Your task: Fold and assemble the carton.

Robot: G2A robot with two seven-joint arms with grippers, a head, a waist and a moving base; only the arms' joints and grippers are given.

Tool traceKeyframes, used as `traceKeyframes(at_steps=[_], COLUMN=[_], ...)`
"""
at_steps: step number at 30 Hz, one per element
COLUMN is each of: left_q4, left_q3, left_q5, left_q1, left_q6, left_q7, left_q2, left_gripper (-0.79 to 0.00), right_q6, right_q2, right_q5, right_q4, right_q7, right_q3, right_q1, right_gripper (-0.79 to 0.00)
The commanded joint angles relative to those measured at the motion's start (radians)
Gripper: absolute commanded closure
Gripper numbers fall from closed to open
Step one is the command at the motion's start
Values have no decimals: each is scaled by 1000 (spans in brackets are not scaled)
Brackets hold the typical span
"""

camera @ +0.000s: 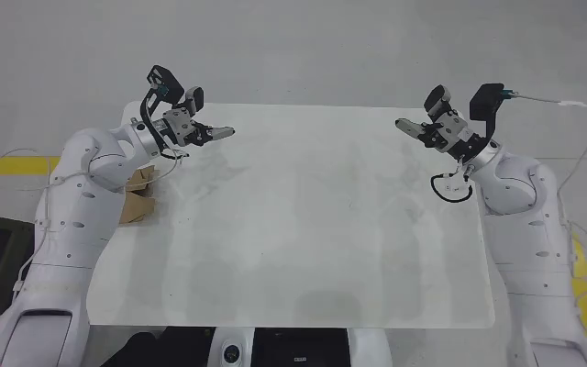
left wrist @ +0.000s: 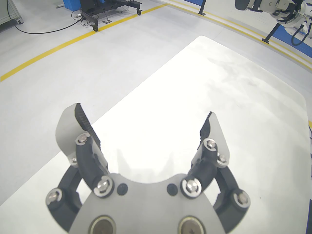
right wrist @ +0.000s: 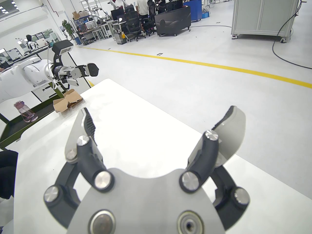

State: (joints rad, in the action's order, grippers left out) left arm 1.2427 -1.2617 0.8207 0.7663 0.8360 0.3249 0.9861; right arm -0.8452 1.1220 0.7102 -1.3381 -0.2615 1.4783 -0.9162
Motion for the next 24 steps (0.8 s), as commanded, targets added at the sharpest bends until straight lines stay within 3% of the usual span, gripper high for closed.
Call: traceKeyframes(at_steps=[1,16,19,24], left_q4=[0,-5,-40,-114], left_q3=[0,-2,-18,-75], left_q5=[0,-10,-154,-530], left_q1=[0,3,20,-3], left_q6=[0,-8,-42,-119], left_q7=[0,-4,34,289], left_q2=[0,0,1,-12], left_gripper=[-785,-785,-785,-785], right_q6=[0,0,0,0], right_q2=[0,0,0,0], right_q5=[0,0,0,0], right_q4=[0,0,0,0], right_q7=[0,0,0,0], right_q3=[0,0,0,0], right_q1=[0,0,0,0], right_gripper=[-785,-785,-785,-785])
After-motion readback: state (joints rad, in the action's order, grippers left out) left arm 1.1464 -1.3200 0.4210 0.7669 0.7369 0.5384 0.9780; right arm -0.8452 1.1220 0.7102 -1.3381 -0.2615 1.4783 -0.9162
